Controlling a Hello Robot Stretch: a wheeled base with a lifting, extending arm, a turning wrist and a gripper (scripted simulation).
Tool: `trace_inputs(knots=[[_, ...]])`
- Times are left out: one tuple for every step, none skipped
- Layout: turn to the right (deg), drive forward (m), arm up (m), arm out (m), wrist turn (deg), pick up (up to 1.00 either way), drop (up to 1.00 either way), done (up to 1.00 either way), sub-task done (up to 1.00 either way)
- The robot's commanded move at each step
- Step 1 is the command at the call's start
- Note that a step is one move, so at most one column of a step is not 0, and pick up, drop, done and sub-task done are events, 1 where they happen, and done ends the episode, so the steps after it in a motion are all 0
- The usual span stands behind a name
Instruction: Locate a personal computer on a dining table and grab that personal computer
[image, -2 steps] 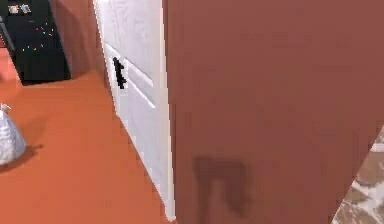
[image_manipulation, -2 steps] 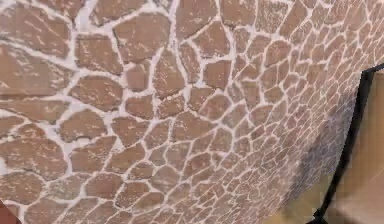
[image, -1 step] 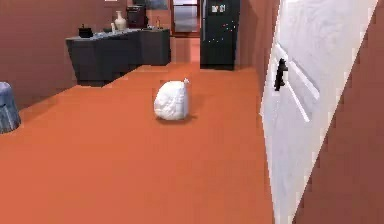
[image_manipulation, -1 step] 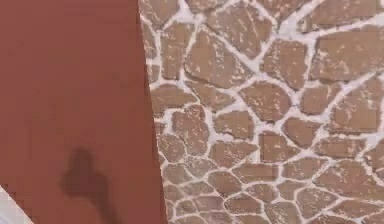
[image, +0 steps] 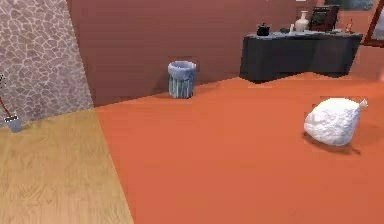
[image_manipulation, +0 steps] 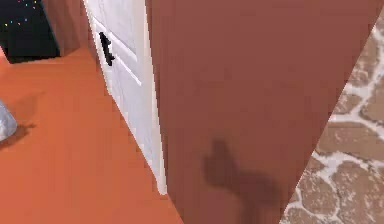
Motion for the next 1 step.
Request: trace_inputs(knots=[[-30.0, 0.00, 0.00, 0.00, 0.0, 0.00, 0.00, 0.00, 0.00]])
